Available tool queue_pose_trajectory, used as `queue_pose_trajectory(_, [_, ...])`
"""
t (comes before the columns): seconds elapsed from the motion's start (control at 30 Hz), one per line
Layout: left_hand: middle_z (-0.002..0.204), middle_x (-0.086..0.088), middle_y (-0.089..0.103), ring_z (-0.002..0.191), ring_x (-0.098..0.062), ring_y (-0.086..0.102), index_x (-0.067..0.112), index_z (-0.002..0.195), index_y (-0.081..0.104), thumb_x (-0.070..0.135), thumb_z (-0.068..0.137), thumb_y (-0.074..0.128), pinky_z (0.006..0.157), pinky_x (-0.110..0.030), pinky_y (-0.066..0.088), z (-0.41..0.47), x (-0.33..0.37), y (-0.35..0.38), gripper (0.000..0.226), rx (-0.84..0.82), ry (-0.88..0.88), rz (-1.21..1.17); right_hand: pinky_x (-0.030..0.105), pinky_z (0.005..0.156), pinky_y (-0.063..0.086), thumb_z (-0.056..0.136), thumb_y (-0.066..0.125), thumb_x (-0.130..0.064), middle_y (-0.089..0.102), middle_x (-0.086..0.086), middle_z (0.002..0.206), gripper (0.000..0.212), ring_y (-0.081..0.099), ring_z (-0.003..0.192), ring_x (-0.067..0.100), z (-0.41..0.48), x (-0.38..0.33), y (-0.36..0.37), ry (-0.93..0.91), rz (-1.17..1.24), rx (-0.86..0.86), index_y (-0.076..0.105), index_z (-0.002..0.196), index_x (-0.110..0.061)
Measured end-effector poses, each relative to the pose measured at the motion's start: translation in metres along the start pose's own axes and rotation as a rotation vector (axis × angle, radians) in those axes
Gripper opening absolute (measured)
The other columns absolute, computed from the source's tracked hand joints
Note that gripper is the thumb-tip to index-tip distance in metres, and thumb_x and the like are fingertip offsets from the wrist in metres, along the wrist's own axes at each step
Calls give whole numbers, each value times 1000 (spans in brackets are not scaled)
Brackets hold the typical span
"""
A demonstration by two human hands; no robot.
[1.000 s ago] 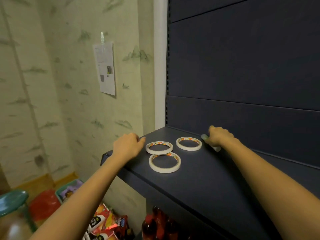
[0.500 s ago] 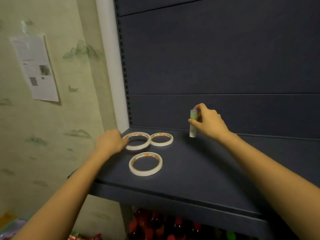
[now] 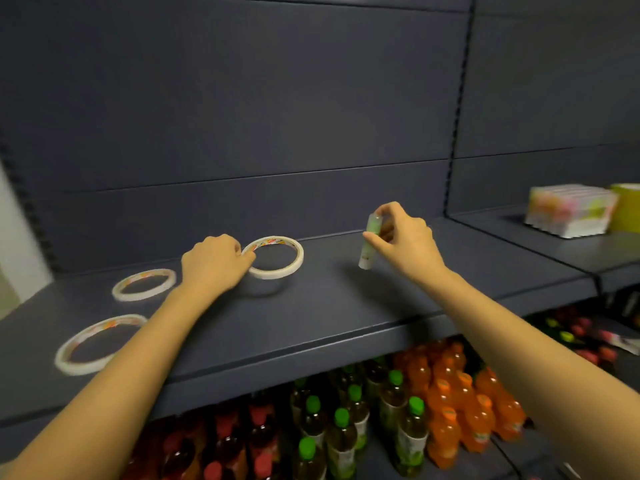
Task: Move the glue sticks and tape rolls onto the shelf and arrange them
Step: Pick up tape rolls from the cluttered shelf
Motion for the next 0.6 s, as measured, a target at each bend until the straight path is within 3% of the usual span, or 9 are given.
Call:
queue_pose_trajectory(0.23, [57,0,48,65,-26,51,17,57,50,39,91,49,61,-29,37,-12,157,30,39,-30,223,-119,43,77,54,86,65,-32,68,7,93,36,65,87,26,-30,95,-113,97,-153,105,49,114,-15])
queue_pose_trajectory(0.43, [55,1,48,59,-22,48,17,56,49,38,91,49,60,-28,36,-42,292,51,41,-43,325,-201,37,75,47,86,65,-33,69,7,91,38,62,91,30,-59,181,-212,178,-255,228,51,115,-14])
queue_pose_trajectory(0.6, [52,2,46,55,-20,46,18,54,47,38,90,49,56,-27,34,-66,373,67,41,-39,360,-220,31,67,45,85,67,-28,68,4,83,35,65,83,26,-79,242,-272,158,-262,265,52,113,-13])
Point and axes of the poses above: each hand's wrist, its own z-axis towards the middle knuckle, its own y-axis out of the palm, x = y × z, the point moved 5 cm from there along z, towards the middle knuckle
